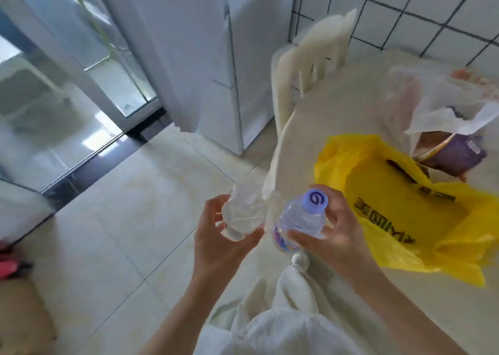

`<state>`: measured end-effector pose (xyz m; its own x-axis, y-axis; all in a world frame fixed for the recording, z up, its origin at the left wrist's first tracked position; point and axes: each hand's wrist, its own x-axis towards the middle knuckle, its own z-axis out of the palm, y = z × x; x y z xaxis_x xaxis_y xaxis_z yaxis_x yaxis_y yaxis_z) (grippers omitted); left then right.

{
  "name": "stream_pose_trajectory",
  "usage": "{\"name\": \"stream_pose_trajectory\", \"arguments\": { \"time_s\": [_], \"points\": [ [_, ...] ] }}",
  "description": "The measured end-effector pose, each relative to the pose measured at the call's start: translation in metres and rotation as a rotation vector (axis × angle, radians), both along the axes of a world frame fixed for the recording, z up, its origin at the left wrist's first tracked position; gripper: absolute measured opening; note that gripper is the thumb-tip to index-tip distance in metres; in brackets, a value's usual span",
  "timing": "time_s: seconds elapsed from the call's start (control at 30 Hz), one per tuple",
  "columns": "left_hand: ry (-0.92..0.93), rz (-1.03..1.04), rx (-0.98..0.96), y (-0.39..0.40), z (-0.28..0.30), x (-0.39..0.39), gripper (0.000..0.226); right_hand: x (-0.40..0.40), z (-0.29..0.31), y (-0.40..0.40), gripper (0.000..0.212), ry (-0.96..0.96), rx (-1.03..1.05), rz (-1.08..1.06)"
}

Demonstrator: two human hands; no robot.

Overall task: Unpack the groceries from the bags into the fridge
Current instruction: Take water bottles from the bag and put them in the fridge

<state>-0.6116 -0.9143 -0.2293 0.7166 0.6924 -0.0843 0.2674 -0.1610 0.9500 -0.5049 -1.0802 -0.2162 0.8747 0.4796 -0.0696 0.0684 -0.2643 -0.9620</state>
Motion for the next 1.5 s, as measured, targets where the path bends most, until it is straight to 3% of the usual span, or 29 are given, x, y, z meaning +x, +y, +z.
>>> {"name": "stream_pose_trajectory", "arguments": {
  "time_s": [0.27,0.53,0.73,1.2,1.5],
  "points": [
    [0.056,0.266,0.031,0.068,-0.017,-0.112,0.067,-0.067,-0.016,0.103,0.059,0.038,-0.075,0.342],
    [0.035,0.487,0.008,0.14,-0.022,-0.146,0.07,-0.084,-0.02,0.203,0.059,0.121,-0.121,0.526],
    [0.061,0.563,-0.008,0.222,-0.027,-0.137,0.072,-0.071,-0.022,0.291,0.064,0.082,-0.105,0.521],
    [0.087,0.471,0.076,0.445,-0.001,-0.052,0.072,0.008,-0.003,0.506,0.071,0.007,-0.039,0.44],
    [0.044,0.261,0.087,0.589,0.0,0.03,0.069,0.064,0.007,0.625,0.066,-0.015,0.021,0.26]
  ]
}}
